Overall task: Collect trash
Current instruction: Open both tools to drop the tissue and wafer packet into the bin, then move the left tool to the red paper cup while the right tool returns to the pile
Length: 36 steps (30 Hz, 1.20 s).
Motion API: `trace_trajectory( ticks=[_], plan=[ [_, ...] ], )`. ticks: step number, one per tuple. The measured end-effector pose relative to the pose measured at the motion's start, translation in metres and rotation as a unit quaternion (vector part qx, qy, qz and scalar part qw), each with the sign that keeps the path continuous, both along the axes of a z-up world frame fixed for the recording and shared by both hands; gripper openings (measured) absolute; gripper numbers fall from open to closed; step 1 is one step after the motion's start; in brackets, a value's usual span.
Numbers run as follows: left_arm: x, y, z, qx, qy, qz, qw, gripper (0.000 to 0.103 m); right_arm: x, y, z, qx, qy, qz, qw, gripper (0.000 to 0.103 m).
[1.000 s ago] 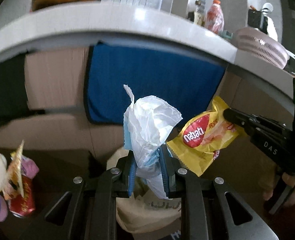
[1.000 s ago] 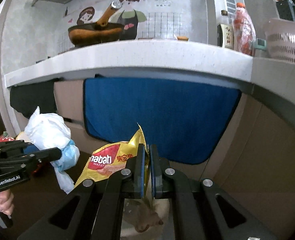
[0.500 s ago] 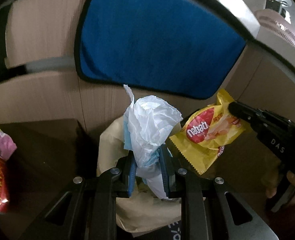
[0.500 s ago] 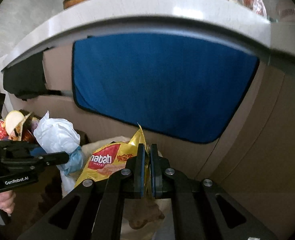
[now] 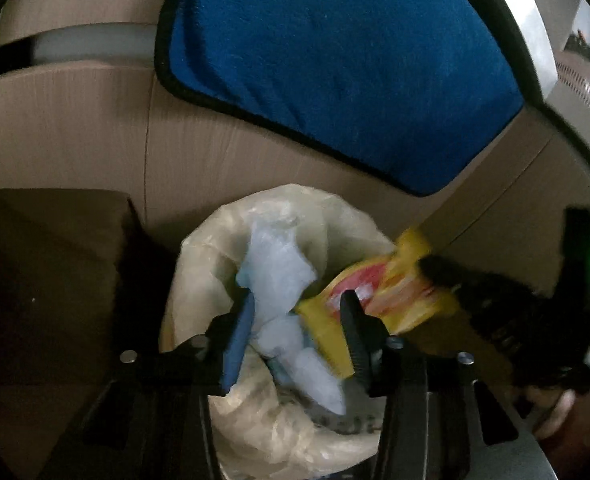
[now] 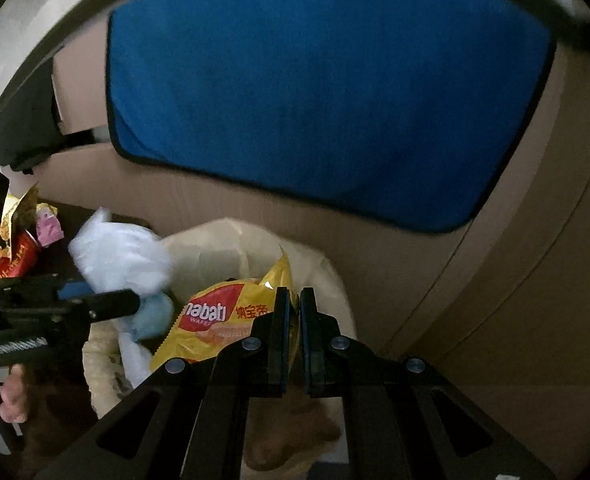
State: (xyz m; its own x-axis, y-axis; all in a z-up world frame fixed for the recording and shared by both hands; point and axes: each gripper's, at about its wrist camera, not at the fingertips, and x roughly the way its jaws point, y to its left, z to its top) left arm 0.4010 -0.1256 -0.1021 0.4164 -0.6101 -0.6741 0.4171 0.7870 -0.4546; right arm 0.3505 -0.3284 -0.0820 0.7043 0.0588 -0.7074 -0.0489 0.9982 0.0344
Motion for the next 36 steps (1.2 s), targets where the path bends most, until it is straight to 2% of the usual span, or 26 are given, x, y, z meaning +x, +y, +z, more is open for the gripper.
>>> trace_trajectory(
  ticks=[4, 7, 10, 14, 18, 23, 28, 32, 36],
  plan=[
    [0.001, 0.011, 0.011, -0.007, -0.004, 0.012, 0.9999, 0.049, 0.007, 0.002, -0.017, 0.043, 0.026, 0.019, 0.999, 0.008],
    [-0.006, 0.029, 0.027, -0.014, -0.025, 0.038, 0.9989, 0.049, 0.009, 0.006, -0.023, 0.051, 0.036, 0.032, 0.998, 0.014],
    [-0.023, 0.055, 0.045, 0.001, -0.065, 0.076, 0.995, 0.049, 0.004, 0.003, -0.015, 0.045, 0.012, 0.01, 0.999, 0.019],
    [-0.046, 0.094, 0.063, 0.03, -0.117, 0.132, 0.9839, 0.049, -0.009, -0.009, 0.009, 0.052, -0.027, -0.032, 0.998, 0.021],
    [-0.065, 0.138, 0.071, 0.045, -0.142, 0.177, 0.9729, 0.049, -0.019, -0.006, 0.03, 0.058, -0.053, -0.035, 0.996, 0.022],
    [-0.081, 0.192, 0.071, 0.051, -0.139, 0.217, 0.9648, 0.049, -0.027, 0.025, 0.049, 0.061, -0.079, -0.007, 0.995, 0.022],
    [-0.101, 0.253, 0.064, 0.061, -0.137, 0.267, 0.9519, 0.049, -0.028, 0.066, 0.057, 0.077, -0.09, 0.029, 0.993, 0.022],
    [-0.117, 0.3, 0.052, 0.073, -0.126, 0.303, 0.9419, 0.049, -0.023, 0.109, 0.056, 0.087, -0.084, 0.071, 0.99, 0.022],
    [-0.123, 0.335, 0.037, 0.064, -0.105, 0.322, 0.9386, 0.049, -0.016, 0.154, 0.048, 0.096, -0.062, 0.116, 0.987, 0.022]
  ],
)
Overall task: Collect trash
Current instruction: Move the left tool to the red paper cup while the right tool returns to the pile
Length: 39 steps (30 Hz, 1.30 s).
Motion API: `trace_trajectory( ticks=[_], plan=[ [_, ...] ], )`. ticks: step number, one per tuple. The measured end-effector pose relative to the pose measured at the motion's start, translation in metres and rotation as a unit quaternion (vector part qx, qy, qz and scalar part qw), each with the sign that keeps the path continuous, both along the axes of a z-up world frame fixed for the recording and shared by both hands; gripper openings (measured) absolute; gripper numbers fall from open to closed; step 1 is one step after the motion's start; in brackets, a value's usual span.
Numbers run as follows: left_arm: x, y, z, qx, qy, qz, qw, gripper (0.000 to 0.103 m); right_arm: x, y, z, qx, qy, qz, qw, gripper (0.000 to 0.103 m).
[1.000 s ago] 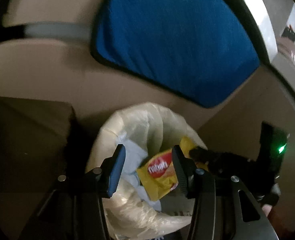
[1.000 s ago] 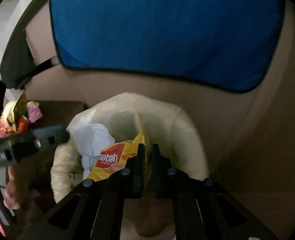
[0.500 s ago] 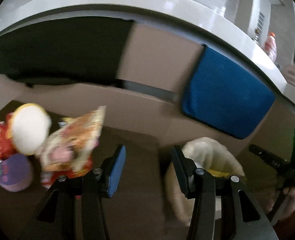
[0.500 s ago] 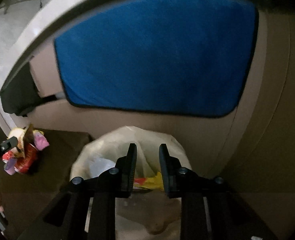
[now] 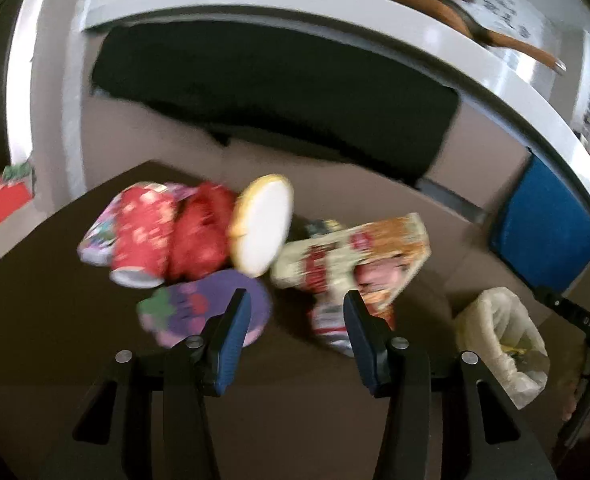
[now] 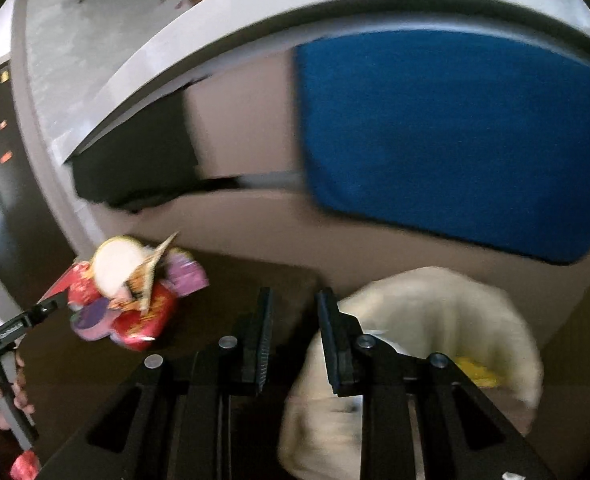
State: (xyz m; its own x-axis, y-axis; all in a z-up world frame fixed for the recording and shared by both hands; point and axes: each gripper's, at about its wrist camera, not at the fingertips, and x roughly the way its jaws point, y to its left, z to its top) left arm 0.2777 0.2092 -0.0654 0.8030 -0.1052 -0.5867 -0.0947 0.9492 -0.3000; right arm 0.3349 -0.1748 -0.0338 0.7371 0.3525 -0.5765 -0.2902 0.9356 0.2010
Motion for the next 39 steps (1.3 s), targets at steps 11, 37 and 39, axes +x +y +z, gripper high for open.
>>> trace_trajectory(
  ticks=[11, 37, 39],
  plan=[
    [0.01, 0.053, -0.039, -0.036, 0.038, -0.016, 0.9985, 0.049, 0.005, 0.1, -0.035, 0.006, 0.042, 0.077, 0.996, 0.022],
    [0.048, 0.134, -0.024, -0.019, 0.028, 0.049, 0.9982, 0.053, -0.021, 0.118, -0.079, 0.006, 0.111, 0.111, 0.988, 0.022],
    [0.063, 0.15, -0.035, -0.042, 0.051, 0.063, 0.9958, 0.054, -0.022, 0.121, -0.082, 0.008, 0.112, 0.113, 0.987, 0.022]
  ],
)
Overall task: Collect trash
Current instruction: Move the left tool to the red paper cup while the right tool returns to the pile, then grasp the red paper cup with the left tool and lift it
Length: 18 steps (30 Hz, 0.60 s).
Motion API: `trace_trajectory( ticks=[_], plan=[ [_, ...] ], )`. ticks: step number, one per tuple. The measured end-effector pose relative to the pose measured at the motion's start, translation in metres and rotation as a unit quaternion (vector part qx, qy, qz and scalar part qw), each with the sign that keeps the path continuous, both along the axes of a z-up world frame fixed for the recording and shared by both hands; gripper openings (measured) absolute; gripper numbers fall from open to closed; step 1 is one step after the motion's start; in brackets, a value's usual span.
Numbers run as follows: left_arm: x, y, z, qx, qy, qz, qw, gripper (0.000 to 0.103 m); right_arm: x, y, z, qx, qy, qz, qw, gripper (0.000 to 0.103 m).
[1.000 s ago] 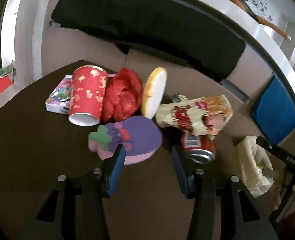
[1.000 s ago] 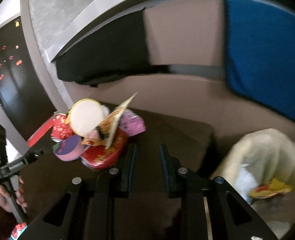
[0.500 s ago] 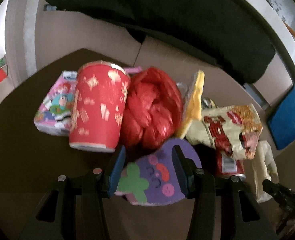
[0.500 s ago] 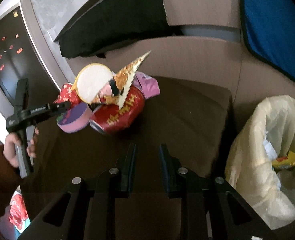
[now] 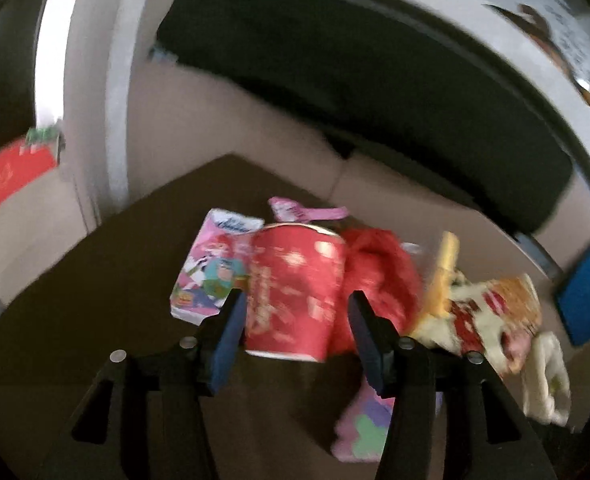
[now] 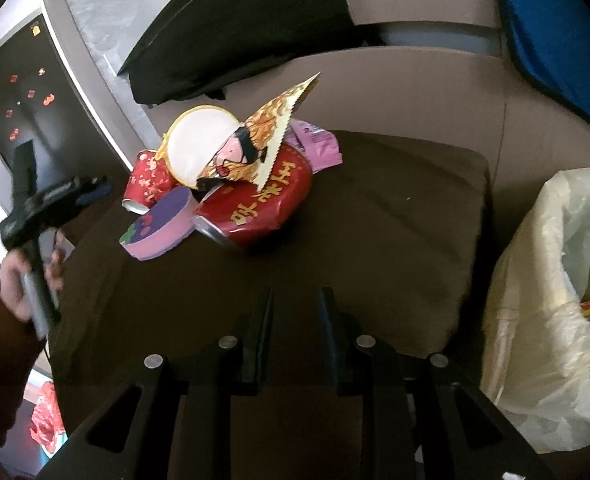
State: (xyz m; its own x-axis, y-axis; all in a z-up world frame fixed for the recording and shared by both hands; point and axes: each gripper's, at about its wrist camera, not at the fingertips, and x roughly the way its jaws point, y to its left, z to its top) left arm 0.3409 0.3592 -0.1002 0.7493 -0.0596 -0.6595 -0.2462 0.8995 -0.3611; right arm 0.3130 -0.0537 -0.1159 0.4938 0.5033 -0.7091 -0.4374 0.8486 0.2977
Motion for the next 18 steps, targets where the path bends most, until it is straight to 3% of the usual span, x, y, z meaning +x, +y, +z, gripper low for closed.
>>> trace_trajectory(
  ticks=[5, 18],
  plan=[
    [0.026, 0.008, -0.021, -0.05, 0.032, -0.006, 0.9982, 0.056, -0.003, 0.004, -0.007, -0.004, 0.003, 0.003, 1.0, 0.022],
    [0.069, -0.011, -0.033, -0.046, 0.086, -0.002, 0.9953, 0.061, 0.006, 0.009, 0.004, -0.011, -0.015, 0.001, 1.0, 0.022]
  ],
)
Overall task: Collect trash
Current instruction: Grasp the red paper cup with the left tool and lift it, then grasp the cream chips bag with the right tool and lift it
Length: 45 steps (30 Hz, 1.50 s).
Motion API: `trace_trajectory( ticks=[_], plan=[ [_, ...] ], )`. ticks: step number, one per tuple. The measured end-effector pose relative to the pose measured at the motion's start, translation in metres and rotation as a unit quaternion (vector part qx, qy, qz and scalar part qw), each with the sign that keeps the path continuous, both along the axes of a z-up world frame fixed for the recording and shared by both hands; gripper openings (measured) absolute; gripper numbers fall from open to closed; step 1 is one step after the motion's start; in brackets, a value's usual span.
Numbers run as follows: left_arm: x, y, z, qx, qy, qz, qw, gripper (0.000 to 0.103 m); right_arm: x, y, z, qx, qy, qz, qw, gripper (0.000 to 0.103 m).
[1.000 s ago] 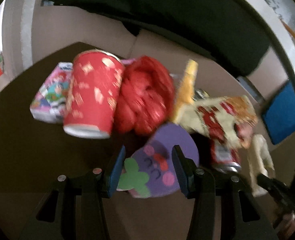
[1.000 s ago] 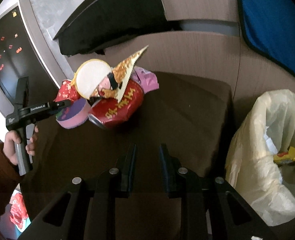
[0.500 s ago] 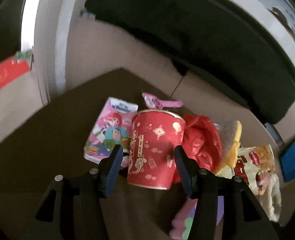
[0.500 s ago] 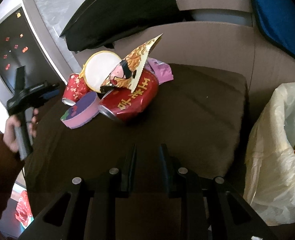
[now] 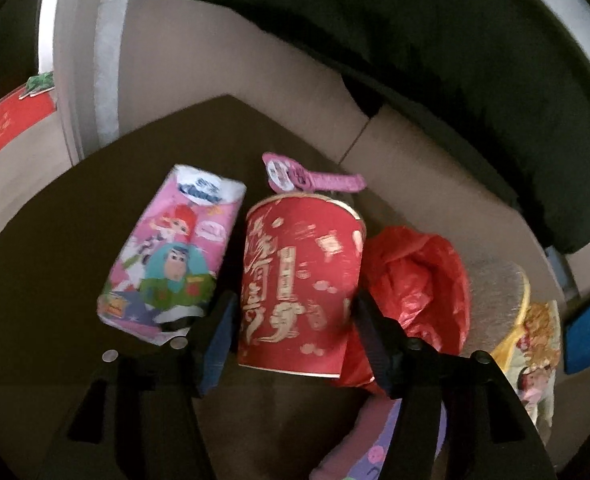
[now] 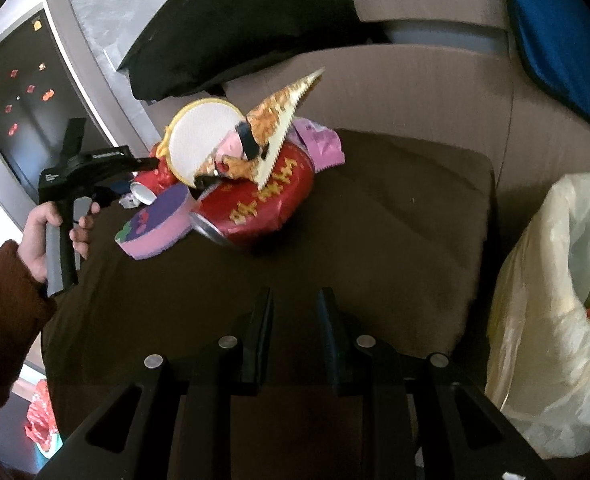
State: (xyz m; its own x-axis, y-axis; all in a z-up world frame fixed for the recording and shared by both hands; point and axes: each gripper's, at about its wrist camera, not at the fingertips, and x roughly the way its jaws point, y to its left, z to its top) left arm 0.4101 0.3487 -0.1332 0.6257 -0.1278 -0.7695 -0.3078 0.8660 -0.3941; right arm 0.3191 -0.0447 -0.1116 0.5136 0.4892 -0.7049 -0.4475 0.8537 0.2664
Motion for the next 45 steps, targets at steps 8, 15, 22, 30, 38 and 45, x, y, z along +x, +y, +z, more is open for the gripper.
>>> trace_trajectory(
  ticks=[8, 15, 22, 30, 38, 45],
  plan=[
    [-0.032, -0.009, 0.022, 0.015, -0.047, 0.02, 0.9986, 0.058, 0.017, 0.0, 0.037, 0.025, -0.033, -0.01, 0.999, 0.023],
    [-0.107, -0.047, 0.064, 0.068, -0.128, 0.005, 0.9894, 0.058, 0.057, 0.005, 0.058, 0.07, -0.045, -0.033, 0.996, 0.027],
    [-0.143, -0.067, 0.072, 0.08, -0.144, -0.01, 0.9863, 0.058, 0.097, 0.006, 0.058, 0.13, -0.009, -0.066, 0.989, 0.032],
    [-0.136, -0.069, 0.062, 0.05, -0.128, -0.016, 0.9904, 0.058, 0.13, 0.037, 0.031, 0.101, 0.041, -0.044, 0.993, 0.034],
    [-0.14, -0.065, 0.065, 0.053, -0.136, -0.003, 0.9893, 0.058, 0.13, 0.08, 0.035, 0.049, 0.021, 0.018, 0.998, 0.012],
    [-0.146, -0.079, 0.095, 0.069, -0.173, -0.004, 0.9825, 0.058, 0.087, 0.064, 0.09, 0.029, -0.07, 0.028, 0.997, 0.008]
  ],
)
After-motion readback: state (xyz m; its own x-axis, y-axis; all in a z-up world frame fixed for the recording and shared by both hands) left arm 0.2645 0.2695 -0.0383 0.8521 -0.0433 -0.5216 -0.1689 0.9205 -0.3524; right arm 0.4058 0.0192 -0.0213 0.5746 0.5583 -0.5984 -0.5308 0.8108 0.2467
